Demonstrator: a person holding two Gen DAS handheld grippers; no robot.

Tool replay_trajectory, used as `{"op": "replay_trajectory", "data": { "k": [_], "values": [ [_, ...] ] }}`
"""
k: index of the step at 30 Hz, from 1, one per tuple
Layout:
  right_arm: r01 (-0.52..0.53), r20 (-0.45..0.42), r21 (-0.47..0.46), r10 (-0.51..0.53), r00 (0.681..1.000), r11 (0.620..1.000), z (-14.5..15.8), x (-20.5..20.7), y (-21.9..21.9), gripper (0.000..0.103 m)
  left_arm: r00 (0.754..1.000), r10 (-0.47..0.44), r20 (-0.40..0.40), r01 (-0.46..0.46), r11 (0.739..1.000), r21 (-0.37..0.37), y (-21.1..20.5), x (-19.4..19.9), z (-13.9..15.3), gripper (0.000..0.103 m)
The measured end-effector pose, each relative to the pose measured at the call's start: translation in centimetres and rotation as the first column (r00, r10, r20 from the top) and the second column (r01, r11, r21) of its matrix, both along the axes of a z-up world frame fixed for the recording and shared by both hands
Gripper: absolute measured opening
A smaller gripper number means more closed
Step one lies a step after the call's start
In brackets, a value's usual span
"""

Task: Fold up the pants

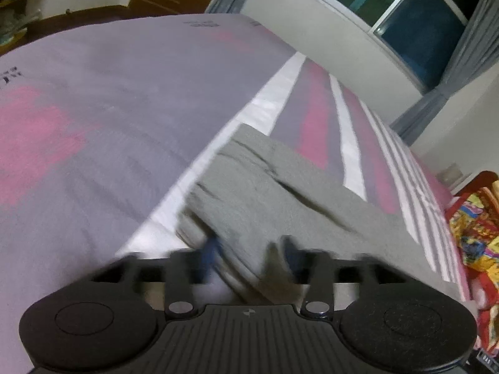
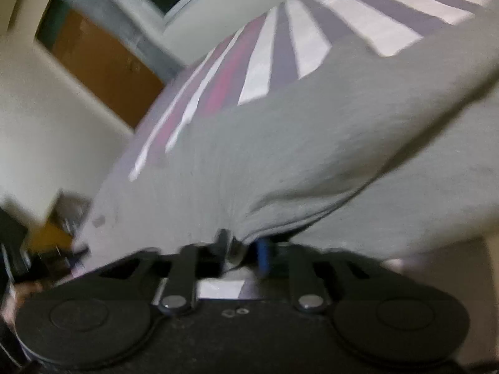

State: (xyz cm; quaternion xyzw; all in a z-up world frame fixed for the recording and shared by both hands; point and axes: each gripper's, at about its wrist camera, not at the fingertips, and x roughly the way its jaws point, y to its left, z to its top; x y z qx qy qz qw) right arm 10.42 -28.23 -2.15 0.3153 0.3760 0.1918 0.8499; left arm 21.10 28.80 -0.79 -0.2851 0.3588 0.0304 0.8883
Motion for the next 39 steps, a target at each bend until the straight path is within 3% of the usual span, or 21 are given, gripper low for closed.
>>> {"op": "replay_trajectory", "data": {
  "k": [1,3,5,7,13,16,20,24,28,31,34,37,39],
  "values": [
    [0.037,0.014,0.031,-0.037,0.999,0.999,-0.1,-0.4,-1.1,0.057,1.000,-0.001,-0.005,0.001,1.000,0.014,-0.2,-0.5,-0.2,0.079],
    [0.114,0.009,0.064,-0.115,0.993,0.991,-0.6,-0.5,-2.6,0.060,0.999,-0.017,-0.028,0.018,0.999,0.043,-1.1,-0.4,-0.8,0.079],
    [0.173,-0.036,0.157,-0.170,0.985,0.972,-2.0,-0.1,-4.8,0.057,0.998,0.002,-0.059,0.000,0.999,0.034,-1.4,-0.2,-1.9,0.079],
    [0.183,-0.071,0.238,-0.171,0.983,0.954,-3.2,0.7,-5.8,0.056,0.998,0.029,-0.061,-0.028,1.000,0.013,-1.4,-0.1,-3.0,0.079],
    [0.108,-0.085,0.303,-0.087,0.993,0.947,-3.5,0.3,-4.1,0.060,0.997,0.023,-0.067,-0.021,0.999,0.032,-2.0,-0.1,-3.3,0.079],
    [0.138,-0.121,0.342,-0.102,0.987,0.930,-4.4,0.9,-3.8,0.061,0.998,0.017,-0.062,-0.015,1.000,0.024,-2.0,-0.1,-3.3,0.079],
    [0.172,-0.147,0.493,-0.113,0.983,0.853,-5.6,2.8,-4.3,0.073,0.998,0.014,-0.059,-0.012,1.000,0.028,-2.0,-0.2,-3.4,0.079],
    [0.218,-0.125,0.615,-0.179,0.976,0.758,-6.2,1.9,-6.2,0.060,0.998,0.014,-0.053,-0.012,1.000,0.024,-2.3,0.3,-3.6,0.079],
    [0.207,-0.065,0.689,-0.225,0.972,0.695,-7.4,-0.5,-7.8,0.058,0.999,0.007,-0.046,-0.006,1.000,0.024,-2.4,0.2,-3.8,0.079],
    [0.185,-0.035,0.699,-0.225,0.974,0.690,-7.4,-0.5,-8.0,0.054,0.999,0.005,-0.047,-0.004,1.000,0.026,-2.4,0.1,-3.7,0.079],
    [0.226,-0.029,0.635,-0.269,0.963,0.739,-5.9,0.2,-7.9,0.054,0.999,0.002,-0.043,-0.001,1.000,0.023,-2.5,0.0,-3.7,0.079],
    [0.398,-0.046,0.474,-0.430,0.902,0.785,-4.5,-0.3,-9.2,0.055,1.000,-0.005,-0.031,0.006,1.000,0.023,-2.4,-0.1,-3.9,0.079],
    [0.489,-0.044,0.400,-0.516,0.855,0.775,-3.9,-1.0,-10.6,0.052,1.000,-0.010,-0.020,0.010,1.000,0.025,-2.4,-0.2,-4.1,0.079]
  ]
}}
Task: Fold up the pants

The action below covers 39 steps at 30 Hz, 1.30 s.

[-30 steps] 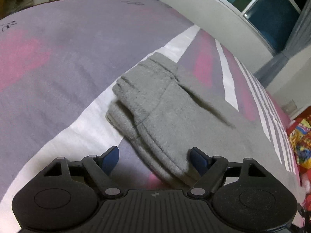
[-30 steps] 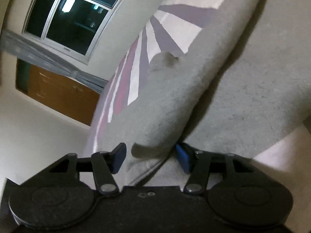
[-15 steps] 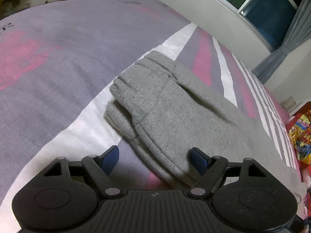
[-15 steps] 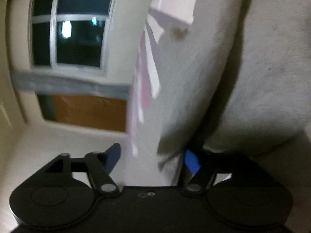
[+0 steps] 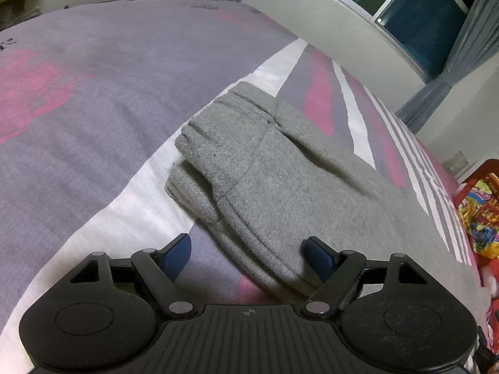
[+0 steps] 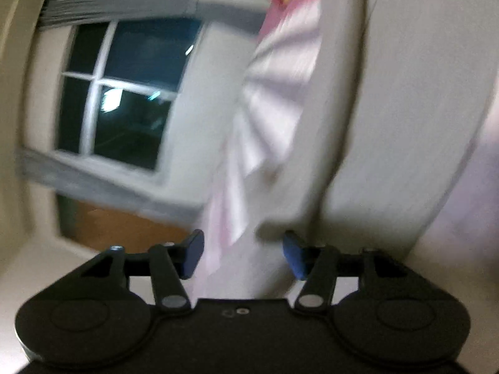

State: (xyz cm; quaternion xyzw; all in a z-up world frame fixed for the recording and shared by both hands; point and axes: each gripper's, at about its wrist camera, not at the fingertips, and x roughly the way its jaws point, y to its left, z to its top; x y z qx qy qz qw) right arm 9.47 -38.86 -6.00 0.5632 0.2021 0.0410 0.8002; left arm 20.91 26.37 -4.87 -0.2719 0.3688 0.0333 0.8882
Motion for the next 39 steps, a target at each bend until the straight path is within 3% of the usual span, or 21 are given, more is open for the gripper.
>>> {"op": "replay_trajectory", "data": {
  "k": [2,6,9,14,15,17,19,21,22,27,30,32,34,36,39],
  "values": [
    [0.056,-0.024,-0.032,-0.056,0.998,0.998,0.1,0.4,-1.3,0.052,1.000,-0.002,0.008,0.002,1.000,0.001,-0.1,-0.1,-0.1,0.079],
    [0.060,-0.110,-0.107,-0.072,0.991,0.992,-0.2,4.1,-2.3,0.042,1.000,-0.001,0.013,0.001,1.000,-0.002,-0.1,-0.2,-0.2,0.079],
    [0.014,-0.146,-0.161,-0.038,0.989,0.987,0.5,6.7,-3.3,0.010,1.000,-0.008,0.019,0.008,1.000,-0.006,0.0,-0.4,-0.2,0.079],
    [-0.054,-0.101,-0.371,0.018,0.995,0.927,4.0,10.6,-1.5,0.008,1.000,-0.018,0.022,0.018,1.000,0.000,0.0,-0.5,-0.2,0.079],
    [-0.062,-0.086,-0.400,0.030,0.996,0.914,4.5,11.1,-1.3,0.008,1.000,-0.018,0.023,0.018,1.000,0.002,-0.1,-0.6,-0.2,0.079],
    [-0.106,-0.078,-0.486,0.077,0.994,0.867,5.6,12.7,0.2,0.019,1.000,-0.014,0.024,0.014,1.000,0.005,-0.2,-0.6,-0.2,0.079],
    [-0.200,-0.144,-0.538,0.144,0.979,0.819,6.0,15.4,1.6,0.054,1.000,-0.014,0.023,0.014,1.000,0.005,-0.3,-0.6,-0.2,0.079],
    [-0.264,-0.220,-0.536,0.169,0.961,0.802,5.3,17.4,2.2,0.056,1.000,-0.012,0.019,0.012,1.000,0.004,-0.3,-0.6,-0.1,0.079],
    [-0.310,-0.283,-0.496,0.187,0.941,0.811,4.2,18.2,2.3,0.057,1.000,-0.013,0.016,0.013,1.000,0.004,-0.3,-0.6,-0.1,0.079],
    [-0.183,-0.119,-0.371,0.149,0.982,0.910,4.6,13.1,0.1,0.064,1.000,-0.017,0.022,0.017,1.000,0.006,-0.4,-0.6,-0.1,0.081],
    [-0.164,-0.099,-0.291,0.141,0.985,0.942,3.3,9.6,-0.5,0.055,1.000,-0.019,0.021,0.019,1.000,0.020,-0.9,-0.6,-0.1,0.085],
    [-0.190,-0.130,-0.282,0.159,0.979,0.940,1.8,9.1,-0.4,0.042,1.000,-0.027,0.014,0.026,0.999,0.034,-1.2,-0.4,0.1,0.087],
    [-0.181,-0.172,-0.291,0.135,0.976,0.940,0.6,9.9,-0.5,0.019,0.999,-0.033,0.007,0.033,0.998,0.048,-1.5,-0.2,0.2,0.088],
    [-0.171,-0.159,-0.263,0.132,0.978,0.949,0.4,10.9,-0.4,0.021,0.999,-0.035,0.006,0.035,0.998,0.053,-1.6,-0.2,0.2,0.089],
    [-0.223,-0.177,-0.281,0.178,0.968,0.933,1.0,13.7,0.9,0.032,0.999,-0.034,0.014,0.034,0.998,0.045,-1.4,-0.3,0.1,0.089]
  ]
}}
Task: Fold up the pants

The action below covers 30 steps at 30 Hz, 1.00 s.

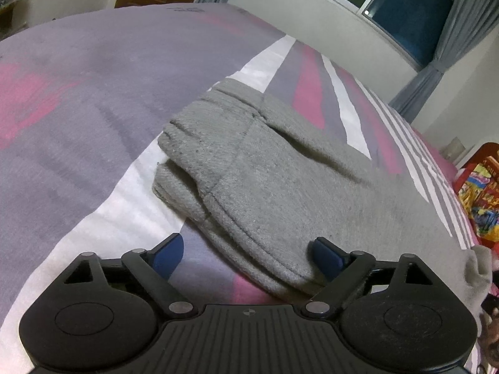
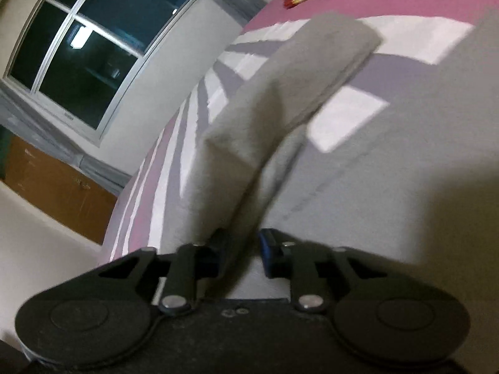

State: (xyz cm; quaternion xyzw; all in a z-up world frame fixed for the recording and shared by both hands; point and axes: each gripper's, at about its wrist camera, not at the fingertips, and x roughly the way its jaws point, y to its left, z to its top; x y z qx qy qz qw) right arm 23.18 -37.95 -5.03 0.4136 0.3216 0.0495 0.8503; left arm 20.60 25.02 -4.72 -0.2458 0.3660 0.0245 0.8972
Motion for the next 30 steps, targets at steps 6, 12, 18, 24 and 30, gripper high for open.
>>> {"op": "replay_trajectory", "data": {
  "k": [6,12,18,24,30],
  "values": [
    [-0.068,-0.044,-0.277,0.058,0.997,0.959,1.8,3.4,2.7,0.032,1.000,-0.005,0.006,0.005,1.000,0.003,-0.1,-0.2,-0.2,0.089],
    [0.050,0.071,0.009,-0.051,0.996,0.999,0.4,-1.5,-1.6,0.038,1.000,-0.014,0.010,0.014,1.000,0.005,0.0,-0.3,-0.2,0.089],
    [0.145,0.057,0.213,-0.160,0.985,0.966,-1.3,-1.9,-5.5,0.037,1.000,-0.014,0.014,0.014,1.000,0.006,-0.1,-0.5,-0.1,0.090],
    [-0.075,0.037,0.301,0.066,0.997,0.951,-1.5,-5.6,-1.0,0.045,1.000,-0.009,0.026,0.009,1.000,0.004,-0.2,-0.8,-0.2,0.090],
    [-0.116,0.051,0.452,0.105,0.993,0.885,-4.3,-9.0,3.1,0.060,1.000,-0.014,0.018,0.014,1.000,-0.001,-0.1,-0.7,0.0,0.090]
  ]
}}
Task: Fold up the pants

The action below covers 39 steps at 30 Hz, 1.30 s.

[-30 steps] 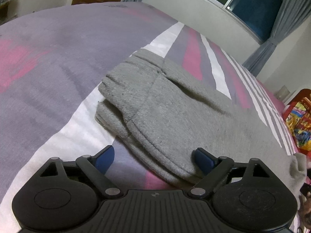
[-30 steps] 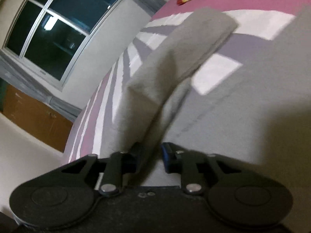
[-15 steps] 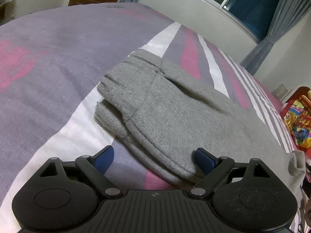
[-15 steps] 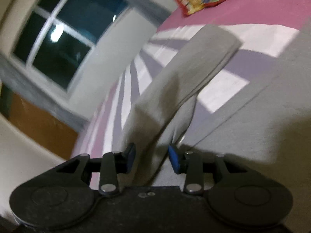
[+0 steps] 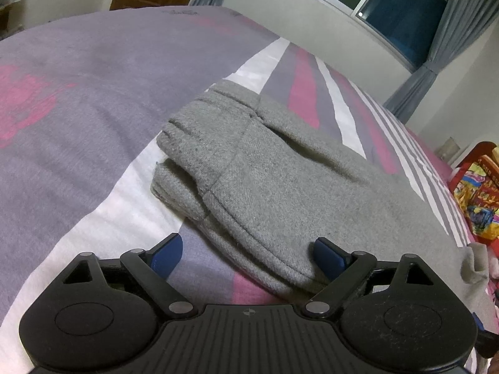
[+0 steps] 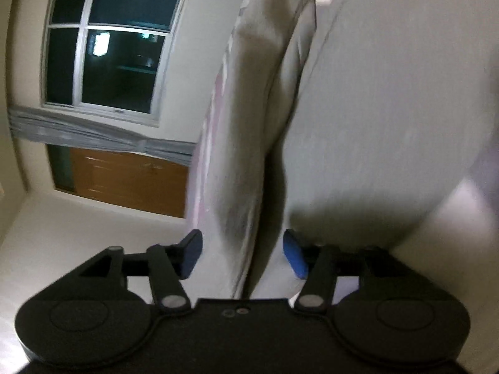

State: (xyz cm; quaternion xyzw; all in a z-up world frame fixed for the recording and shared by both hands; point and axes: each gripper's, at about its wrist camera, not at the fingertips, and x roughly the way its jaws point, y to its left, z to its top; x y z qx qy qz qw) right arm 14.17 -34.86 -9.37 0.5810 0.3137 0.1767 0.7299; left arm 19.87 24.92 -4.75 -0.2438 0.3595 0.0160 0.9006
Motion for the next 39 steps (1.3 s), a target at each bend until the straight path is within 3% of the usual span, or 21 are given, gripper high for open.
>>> {"op": "replay_trajectory", "data": {
  "k": [4,9,13,16,23,24,25,26,28,31,33,36,38,39],
  "values": [
    [-0.029,-0.004,0.014,0.029,1.000,0.999,-0.4,1.1,0.8,0.062,1.000,-0.002,0.003,0.002,1.000,-0.004,0.2,0.0,0.0,0.090],
    [-0.038,0.048,0.132,0.032,0.998,0.991,-1.0,1.8,-0.4,0.063,1.000,-0.005,0.009,0.005,1.000,-0.008,0.2,-0.2,-0.1,0.090],
    [-0.030,0.158,0.224,-0.006,0.987,0.974,0.0,0.2,-1.7,0.063,1.000,-0.016,0.013,0.016,1.000,-0.013,0.5,-0.2,-0.2,0.090],
    [-0.036,0.232,0.239,-0.021,0.972,0.970,0.8,-0.3,-2.2,0.062,1.000,-0.019,0.017,0.019,1.000,-0.013,0.6,-0.3,-0.3,0.090],
    [0.067,0.102,0.119,-0.079,0.992,0.991,0.6,4.3,-3.0,0.060,1.000,-0.019,0.015,0.019,1.000,-0.016,0.7,-0.4,-0.2,0.090],
    [0.094,0.083,0.095,-0.102,0.991,0.991,0.7,4.7,-3.3,0.056,1.000,-0.020,0.015,0.020,1.000,-0.016,0.6,-0.4,-0.2,0.090],
    [0.118,0.082,0.058,-0.122,0.989,0.991,1.0,4.7,-3.9,0.032,1.000,-0.021,0.016,0.021,1.000,-0.016,0.7,-0.4,-0.2,0.090],
    [0.132,0.094,0.018,-0.133,0.987,0.991,1.6,4.5,-4.0,0.018,1.000,-0.021,0.017,0.022,1.000,-0.015,0.6,-0.4,-0.2,0.090],
    [0.137,0.139,-0.071,-0.126,0.982,0.988,3.8,3.8,-4.3,0.005,0.999,-0.026,0.020,0.026,1.000,-0.013,0.6,-0.5,-0.2,0.090],
    [0.148,0.201,-0.211,-0.105,0.974,0.966,6.1,0.8,-4.6,0.004,0.999,-0.026,0.026,0.026,1.000,-0.015,0.6,-0.7,-0.3,0.090],
    [0.151,0.189,-0.254,-0.104,0.977,0.955,5.5,-0.8,-4.7,0.004,0.999,-0.024,0.027,0.025,1.000,-0.014,0.6,-0.8,-0.3,0.090],
    [0.088,-0.007,-0.407,-0.100,0.995,0.909,2.3,-1.3,-4.7,0.005,0.999,-0.025,0.020,0.025,1.000,-0.010,0.5,-0.7,-0.1,0.090],
    [0.092,-0.040,-0.317,-0.111,0.993,0.944,0.8,-1.2,-5.7,0.006,1.000,-0.025,0.014,0.025,1.000,-0.010,0.5,-0.7,0.0,0.090],
    [0.126,-0.020,-0.269,-0.136,0.990,0.955,1.0,-1.2,-6.4,0.015,1.000,-0.026,0.012,0.026,1.000,-0.010,0.5,-0.6,0.0,0.090]
  ]
}}
